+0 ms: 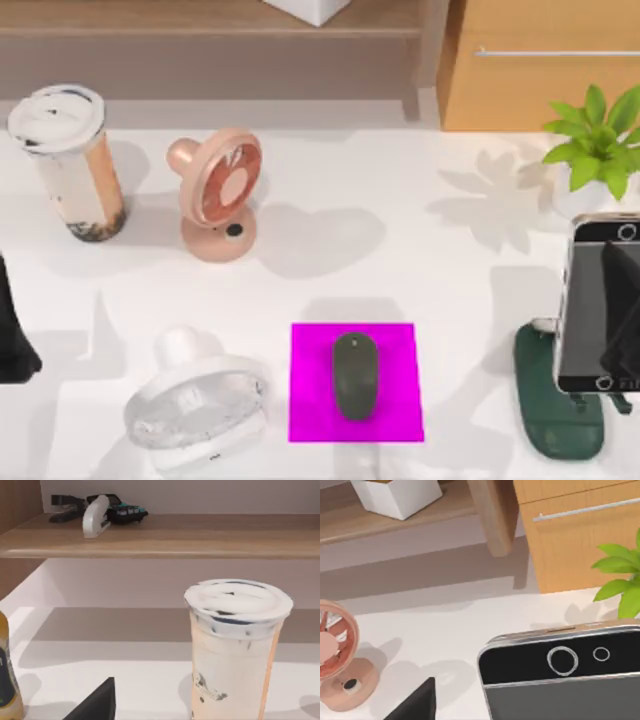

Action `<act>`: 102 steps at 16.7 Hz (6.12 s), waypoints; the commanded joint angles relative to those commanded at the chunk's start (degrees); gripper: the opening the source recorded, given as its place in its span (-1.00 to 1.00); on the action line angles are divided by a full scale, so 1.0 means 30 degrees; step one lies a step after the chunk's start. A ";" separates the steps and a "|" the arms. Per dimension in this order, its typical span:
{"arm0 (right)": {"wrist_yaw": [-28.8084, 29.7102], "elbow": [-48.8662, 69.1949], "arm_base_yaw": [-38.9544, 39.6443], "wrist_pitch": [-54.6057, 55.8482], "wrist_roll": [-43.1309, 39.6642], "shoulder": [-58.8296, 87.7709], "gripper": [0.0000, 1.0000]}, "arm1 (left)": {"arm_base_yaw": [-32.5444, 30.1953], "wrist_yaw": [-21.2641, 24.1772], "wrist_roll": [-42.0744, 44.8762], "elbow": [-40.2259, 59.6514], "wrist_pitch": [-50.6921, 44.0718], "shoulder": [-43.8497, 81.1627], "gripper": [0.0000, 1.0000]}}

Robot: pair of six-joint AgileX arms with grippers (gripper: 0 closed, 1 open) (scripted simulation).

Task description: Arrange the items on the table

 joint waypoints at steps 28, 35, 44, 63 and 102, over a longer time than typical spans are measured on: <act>-1.1530 -0.7870 -1.6453 0.5389 -0.9217 -0.8389 1.00 | -0.0990 -0.0032 -0.0716 0.0179 0.4619 0.5328 1.00; -1.1530 -0.7870 -1.6453 0.5389 -0.9217 -0.8389 1.00 | -0.1953 -0.0467 -0.1411 0.1583 1.4119 1.7398 1.00; -1.1530 -0.7870 -1.6453 0.5389 -0.9217 -0.8389 1.00 | -0.2290 -0.1051 -0.0761 0.5255 2.5838 3.3883 1.00; -1.1530 -0.7870 -1.6453 0.5389 -0.9217 -0.8389 1.00 | -0.2046 -0.1090 -0.0085 0.9922 2.8110 3.9899 1.00; -1.1530 -0.7870 -1.6453 0.5389 -0.9217 -0.8389 1.00 | -0.2313 -0.1093 -0.0057 1.0674 2.7238 3.7958 -1.00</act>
